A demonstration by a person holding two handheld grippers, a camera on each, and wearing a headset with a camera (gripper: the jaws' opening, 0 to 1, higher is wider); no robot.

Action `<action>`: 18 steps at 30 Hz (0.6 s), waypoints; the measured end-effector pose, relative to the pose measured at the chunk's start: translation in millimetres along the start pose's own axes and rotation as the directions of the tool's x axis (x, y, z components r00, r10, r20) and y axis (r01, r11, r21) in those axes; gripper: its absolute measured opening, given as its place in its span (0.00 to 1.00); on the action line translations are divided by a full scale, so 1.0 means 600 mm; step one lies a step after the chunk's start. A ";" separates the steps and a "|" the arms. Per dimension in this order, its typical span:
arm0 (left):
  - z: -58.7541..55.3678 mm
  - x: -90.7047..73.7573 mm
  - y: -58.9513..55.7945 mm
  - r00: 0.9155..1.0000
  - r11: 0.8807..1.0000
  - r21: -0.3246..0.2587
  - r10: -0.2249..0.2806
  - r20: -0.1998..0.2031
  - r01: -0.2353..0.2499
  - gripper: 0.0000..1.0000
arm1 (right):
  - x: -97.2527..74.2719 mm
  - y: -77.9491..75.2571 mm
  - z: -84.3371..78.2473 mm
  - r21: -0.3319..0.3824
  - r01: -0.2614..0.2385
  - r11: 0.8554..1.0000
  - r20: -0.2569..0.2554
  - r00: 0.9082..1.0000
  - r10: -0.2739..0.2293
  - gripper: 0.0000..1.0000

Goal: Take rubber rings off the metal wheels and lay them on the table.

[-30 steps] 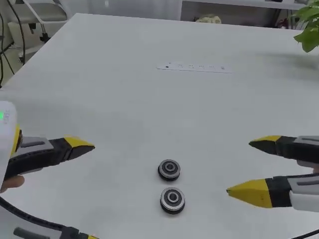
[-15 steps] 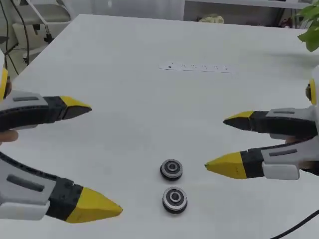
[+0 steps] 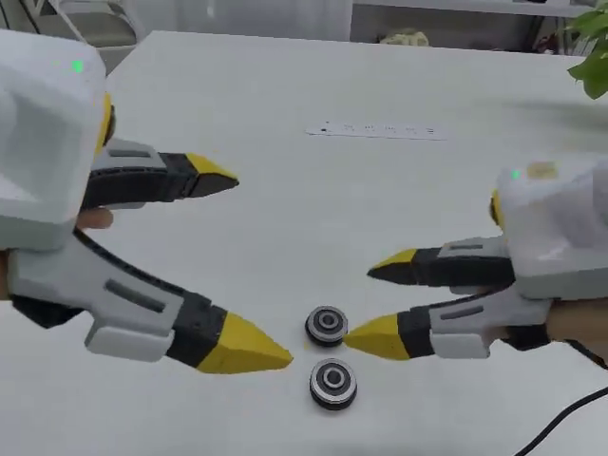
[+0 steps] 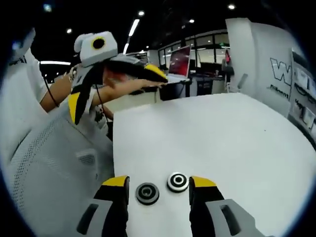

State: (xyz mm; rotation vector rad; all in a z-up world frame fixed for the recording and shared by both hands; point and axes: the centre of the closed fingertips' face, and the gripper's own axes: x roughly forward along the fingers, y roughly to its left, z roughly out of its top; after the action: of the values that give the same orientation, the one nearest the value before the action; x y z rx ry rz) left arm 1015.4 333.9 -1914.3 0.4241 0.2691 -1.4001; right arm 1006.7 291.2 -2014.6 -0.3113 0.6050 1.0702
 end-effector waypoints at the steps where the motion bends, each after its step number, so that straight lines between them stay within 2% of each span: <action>1: 0.003 0.005 0.000 1.000 1.000 -0.001 0.000 0.012 0.000 0.90 | 0.005 0.008 -0.014 0.003 -0.022 1.000 -0.039 0.999 0.022 0.46; 4: 0.011 0.021 0.001 0.999 1.000 -0.001 0.006 0.033 -0.006 0.87 | 0.015 0.017 -0.039 -0.007 -0.054 0.999 -0.096 0.994 0.053 0.46; 13: 0.030 0.056 -0.003 0.998 0.995 0.091 -0.031 0.054 0.026 0.77 | 0.038 0.036 -0.068 -0.042 -0.088 0.995 -0.164 0.983 0.080 0.42; 17: 0.033 0.070 -0.005 0.997 0.993 0.110 -0.059 0.055 0.052 0.74 | 0.042 0.037 -0.080 -0.049 -0.086 0.995 -0.189 0.979 0.076 0.41; 18: 0.027 0.076 -0.009 0.996 0.991 0.113 -0.081 0.032 0.077 0.73 | 0.043 0.036 -0.082 -0.052 -0.081 0.995 -0.194 0.979 0.069 0.41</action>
State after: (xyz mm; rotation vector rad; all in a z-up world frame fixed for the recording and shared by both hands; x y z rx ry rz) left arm 1016.3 285.4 -1920.0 0.4844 0.1798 -1.5035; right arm 981.2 294.4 -2068.3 -0.4500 0.7629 1.1404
